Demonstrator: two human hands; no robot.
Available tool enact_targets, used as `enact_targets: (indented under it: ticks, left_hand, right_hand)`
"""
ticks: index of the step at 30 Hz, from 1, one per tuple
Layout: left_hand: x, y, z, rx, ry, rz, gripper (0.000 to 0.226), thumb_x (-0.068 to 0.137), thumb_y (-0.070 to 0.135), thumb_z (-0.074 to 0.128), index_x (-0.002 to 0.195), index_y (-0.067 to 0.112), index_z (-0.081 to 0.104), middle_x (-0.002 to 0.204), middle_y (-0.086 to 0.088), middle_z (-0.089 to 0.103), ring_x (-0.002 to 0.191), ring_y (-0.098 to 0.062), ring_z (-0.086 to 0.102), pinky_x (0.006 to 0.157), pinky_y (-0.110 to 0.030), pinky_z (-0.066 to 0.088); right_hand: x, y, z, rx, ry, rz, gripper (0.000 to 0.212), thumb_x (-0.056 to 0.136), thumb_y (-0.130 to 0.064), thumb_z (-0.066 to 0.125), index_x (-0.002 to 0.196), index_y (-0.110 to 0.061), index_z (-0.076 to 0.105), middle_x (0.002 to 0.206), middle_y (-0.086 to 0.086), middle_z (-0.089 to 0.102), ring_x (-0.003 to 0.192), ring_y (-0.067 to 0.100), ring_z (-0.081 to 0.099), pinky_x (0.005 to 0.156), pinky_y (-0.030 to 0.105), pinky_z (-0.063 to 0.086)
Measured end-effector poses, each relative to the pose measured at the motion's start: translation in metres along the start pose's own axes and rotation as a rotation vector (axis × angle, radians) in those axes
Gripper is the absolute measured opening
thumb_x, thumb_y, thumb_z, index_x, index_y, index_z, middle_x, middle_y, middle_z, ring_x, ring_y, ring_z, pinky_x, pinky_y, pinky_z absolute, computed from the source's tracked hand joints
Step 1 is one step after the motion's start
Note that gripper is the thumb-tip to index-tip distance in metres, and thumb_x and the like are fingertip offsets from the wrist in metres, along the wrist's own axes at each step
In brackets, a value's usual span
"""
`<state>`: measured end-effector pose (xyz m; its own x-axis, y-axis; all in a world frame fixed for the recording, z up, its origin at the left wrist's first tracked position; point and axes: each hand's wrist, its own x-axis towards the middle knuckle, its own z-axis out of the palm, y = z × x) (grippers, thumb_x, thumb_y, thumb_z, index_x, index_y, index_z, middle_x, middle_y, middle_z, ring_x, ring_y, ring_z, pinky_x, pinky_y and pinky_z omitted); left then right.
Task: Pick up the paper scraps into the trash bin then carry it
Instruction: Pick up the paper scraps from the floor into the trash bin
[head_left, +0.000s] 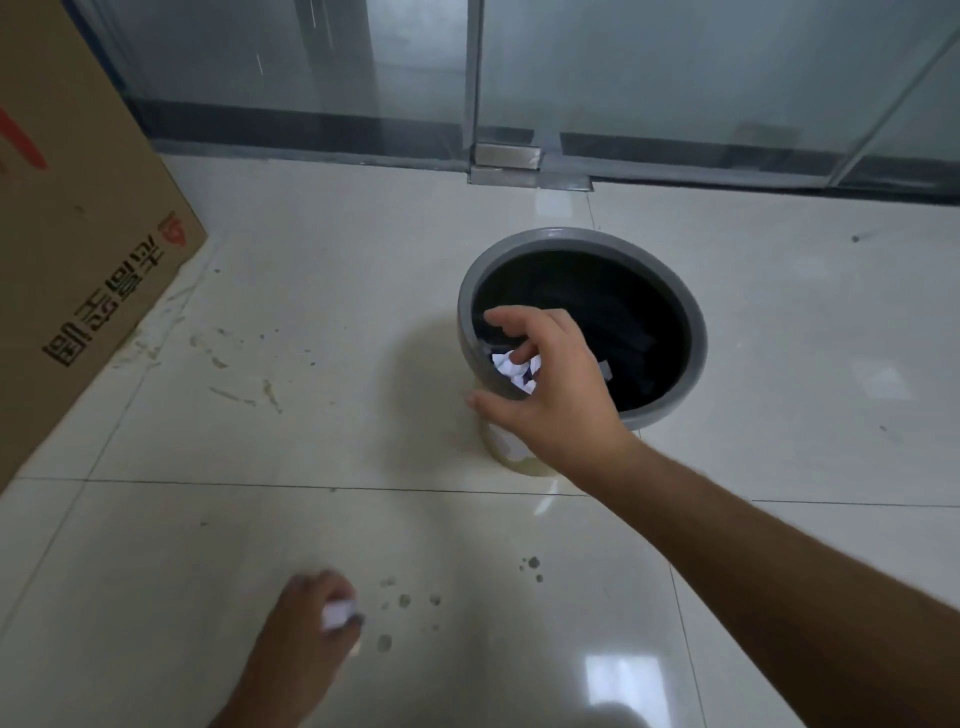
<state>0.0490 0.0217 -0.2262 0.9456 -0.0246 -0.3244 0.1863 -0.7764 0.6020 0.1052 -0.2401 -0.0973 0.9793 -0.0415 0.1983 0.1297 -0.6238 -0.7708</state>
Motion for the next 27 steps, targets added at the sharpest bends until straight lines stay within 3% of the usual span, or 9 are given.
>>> enact_targets:
  ticks: [1,3,5,8,17,19,20,23,27]
  left_hand:
    - [0.002,0.029,-0.005,0.032,0.005,0.053,0.039,0.070,0.002,0.087,0.070,0.027,0.057,0.078,-0.015,0.066,0.064,-0.030,0.061,0.063,-0.028,0.045]
    - [0.038,0.101,-0.030,-0.195,0.113,0.129,0.016,0.084,0.017,0.077,0.080,0.020,0.062,0.081,-0.008,0.066,0.066,-0.025,0.062,0.055,-0.027,0.046]
    - [0.072,0.170,-0.053,-0.409,0.153,0.200,0.013,0.085,0.024,0.074,0.083,0.026,0.061,0.082,0.000,0.066,0.067,-0.018,0.064,0.046,-0.025,0.051]
    - [0.090,0.244,-0.074,-0.526,0.130,0.357,0.017,0.081,0.026,0.074,0.078,0.032,0.058,0.084,0.001,0.067,0.067,-0.016,0.066,0.045,-0.022,0.052]
    - [0.088,0.280,-0.053,-0.570,0.068,0.375,0.016,0.080,0.023,0.075,0.080,0.028,0.060,0.089,-0.001,0.069,0.060,-0.013,0.063,0.043,-0.013,0.049]
    - [0.084,0.282,-0.052,-0.565,0.058,0.363,0.018,0.080,0.022,0.077,0.088,0.026,0.061,0.097,-0.003,0.068,0.073,-0.019,0.068,0.053,-0.022,0.058]
    - [0.084,0.282,-0.052,-0.539,0.026,0.358,0.025,0.079,0.024,0.079,0.096,0.025,0.062,0.107,-0.004,0.066,0.085,-0.020,0.069,0.064,-0.029,0.062]
    - [0.083,0.279,-0.052,-0.394,-0.130,0.360,0.063,0.074,0.037,0.084,0.130,0.029,0.054,0.133,0.002,0.053,0.117,-0.017,0.055,0.092,-0.034,0.050]
    - [0.087,0.268,-0.059,-0.334,-0.061,0.379,0.064,0.077,0.045,0.077,0.135,0.033,0.051,0.136,0.001,0.049,0.113,-0.015,0.052,0.095,-0.035,0.050]
  right_hand:
    - [0.002,0.001,-0.004,0.005,0.023,0.014,0.067,0.067,-0.024,0.086,0.126,-0.027,0.056,0.117,-0.005,0.050,0.091,-0.002,0.054,0.075,0.001,0.041]
    - [0.006,0.003,-0.014,0.005,0.063,0.052,0.066,0.069,-0.024,0.085,0.127,-0.028,0.055,0.118,-0.005,0.049,0.091,-0.004,0.053,0.075,0.000,0.041]
    - [0.010,0.006,-0.025,-0.006,0.101,0.101,0.065,0.071,-0.024,0.084,0.129,-0.028,0.054,0.119,-0.004,0.050,0.091,-0.001,0.053,0.075,0.005,0.042]
    - [0.015,0.013,-0.043,-0.008,0.169,0.157,0.065,0.070,-0.021,0.084,0.128,-0.026,0.054,0.120,0.000,0.051,0.088,-0.001,0.051,0.074,0.007,0.040]
    - [0.019,0.029,-0.075,-0.056,0.239,0.184,0.065,0.069,-0.020,0.084,0.126,-0.026,0.054,0.116,-0.003,0.049,0.084,-0.009,0.051,0.071,-0.005,0.036]
    - [0.020,0.029,-0.076,-0.062,0.242,0.192,0.065,0.069,-0.021,0.084,0.126,-0.025,0.054,0.114,-0.004,0.047,0.083,-0.007,0.050,0.071,-0.005,0.036]
    - [0.020,0.029,-0.077,-0.067,0.243,0.193,0.065,0.069,-0.021,0.084,0.127,-0.025,0.054,0.114,-0.004,0.047,0.083,-0.007,0.049,0.071,-0.004,0.037]
    - [0.020,0.029,-0.077,-0.092,0.236,0.205,0.067,0.069,-0.025,0.085,0.128,-0.026,0.053,0.115,-0.006,0.047,0.086,0.000,0.051,0.075,0.008,0.042]
    - [0.021,0.033,-0.083,-0.087,0.248,0.234,0.066,0.070,-0.027,0.084,0.129,-0.025,0.053,0.115,-0.003,0.046,0.100,0.009,0.052,0.095,0.031,0.049]
